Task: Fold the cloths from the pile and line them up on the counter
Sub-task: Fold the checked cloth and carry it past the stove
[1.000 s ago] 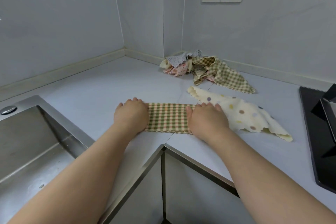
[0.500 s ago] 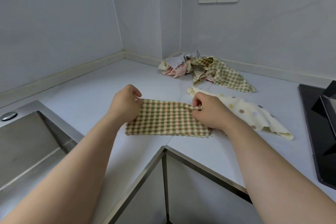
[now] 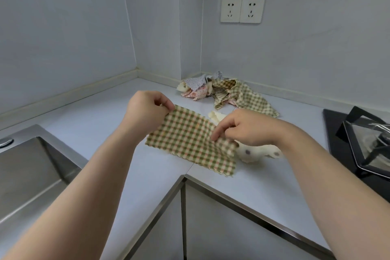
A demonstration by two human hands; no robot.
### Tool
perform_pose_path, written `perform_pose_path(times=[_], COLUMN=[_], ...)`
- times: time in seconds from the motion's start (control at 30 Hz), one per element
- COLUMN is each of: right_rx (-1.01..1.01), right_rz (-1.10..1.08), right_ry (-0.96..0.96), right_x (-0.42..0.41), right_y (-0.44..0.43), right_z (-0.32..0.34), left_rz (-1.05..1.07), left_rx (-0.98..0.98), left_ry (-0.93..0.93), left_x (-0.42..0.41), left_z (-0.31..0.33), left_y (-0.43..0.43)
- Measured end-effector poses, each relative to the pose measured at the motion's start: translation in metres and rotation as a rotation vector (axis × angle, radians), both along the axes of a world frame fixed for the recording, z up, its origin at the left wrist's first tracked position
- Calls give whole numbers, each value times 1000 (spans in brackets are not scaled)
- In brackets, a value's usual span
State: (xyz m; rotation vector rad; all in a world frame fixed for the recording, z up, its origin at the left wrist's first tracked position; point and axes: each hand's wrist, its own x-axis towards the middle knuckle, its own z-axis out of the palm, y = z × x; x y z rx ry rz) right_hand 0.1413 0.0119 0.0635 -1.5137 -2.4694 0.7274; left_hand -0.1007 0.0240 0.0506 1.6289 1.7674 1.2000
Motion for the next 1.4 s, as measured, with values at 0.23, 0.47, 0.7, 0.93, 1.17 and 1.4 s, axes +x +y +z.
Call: perform_pose_path(times=[0.23, 0.47, 0.7, 0.93, 1.17, 1.4], right_rx=[181, 422, 446, 421, 321, 255], right_rz=[99, 105, -77, -142, -92, 150], right_ry=[-26, -74, -89, -37, -27, -178], right_x=[-1, -17, -15, -14, -9, 1], right_y=[-22, -29, -28, -28, -29, -58], right_z=[26, 34, 30, 29, 25, 40], left_rz=[-136, -306, -433, -466, -372, -458], left_rx=[14, -5, -25, 43, 109, 123], left_ry=[-90, -181, -253, -115, -51, -209], left_x=[24, 45, 41, 43, 39, 27], left_z=[23, 28, 35, 30, 24, 21], left_y=[-28, -45, -46, -50, -38, -30])
